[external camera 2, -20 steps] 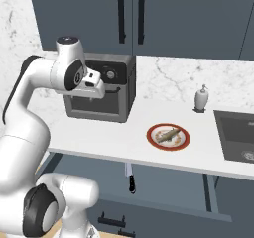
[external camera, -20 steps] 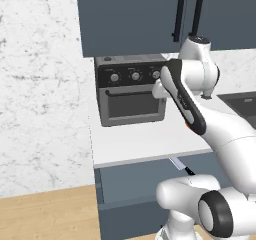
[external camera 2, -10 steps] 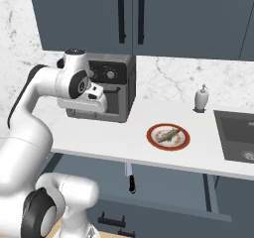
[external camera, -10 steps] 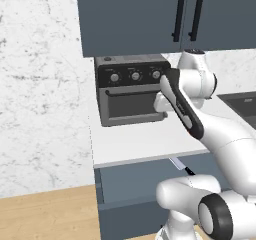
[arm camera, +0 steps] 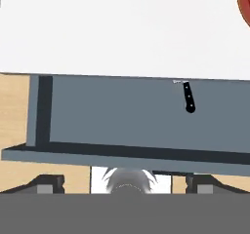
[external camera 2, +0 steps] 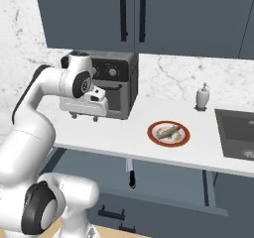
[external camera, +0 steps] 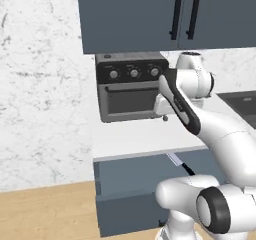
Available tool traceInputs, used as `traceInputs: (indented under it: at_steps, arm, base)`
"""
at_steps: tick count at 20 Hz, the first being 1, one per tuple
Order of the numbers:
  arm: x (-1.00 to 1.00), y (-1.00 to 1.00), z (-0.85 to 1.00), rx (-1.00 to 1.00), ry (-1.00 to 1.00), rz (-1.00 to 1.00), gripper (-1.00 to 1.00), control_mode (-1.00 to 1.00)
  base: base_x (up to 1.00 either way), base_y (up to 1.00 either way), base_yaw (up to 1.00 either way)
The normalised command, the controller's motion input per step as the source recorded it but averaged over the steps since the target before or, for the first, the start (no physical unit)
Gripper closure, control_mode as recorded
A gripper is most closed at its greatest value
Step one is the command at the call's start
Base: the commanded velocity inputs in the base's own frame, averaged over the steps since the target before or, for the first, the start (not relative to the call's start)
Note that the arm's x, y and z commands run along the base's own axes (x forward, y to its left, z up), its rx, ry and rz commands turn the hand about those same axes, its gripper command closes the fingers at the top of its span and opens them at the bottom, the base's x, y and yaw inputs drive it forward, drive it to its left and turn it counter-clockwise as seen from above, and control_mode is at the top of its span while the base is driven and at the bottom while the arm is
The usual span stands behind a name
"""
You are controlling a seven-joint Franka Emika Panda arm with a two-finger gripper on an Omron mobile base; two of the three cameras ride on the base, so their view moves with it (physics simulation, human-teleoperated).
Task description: Pick up the knife from the drawer and place it on the cutting board. Then place the meat from the plate to the cutting board.
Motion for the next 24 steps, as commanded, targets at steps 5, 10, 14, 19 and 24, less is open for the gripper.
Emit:
traceInputs:
  at_steps: [5,10,14,19,24]
  arm:
    - [0.0,0.0,0.0,0.0,0.0,0.0,-1.0,1.0]
    - [0.0,0.0,0.0,0.0,0.0,0.0,-1.0,1.0]
    - [0.0,0.0,0.0,0.0,0.0,0.0,-1.0,1.0]
    - [0.0,0.0,0.0,0.0,0.0,0.0,-1.0,1.0]
    - [0.0,0.0,0.0,0.0,0.0,0.0,-1.0,1.0]
  base:
    - [-0.67,-0.96,0.33]
    - [-0.42,-0.94,0.34]
    - [-0.51,-1.0,0.36]
    - [-0.32,-0.99,0.39]
    - [0.05,-0.7,0.41]
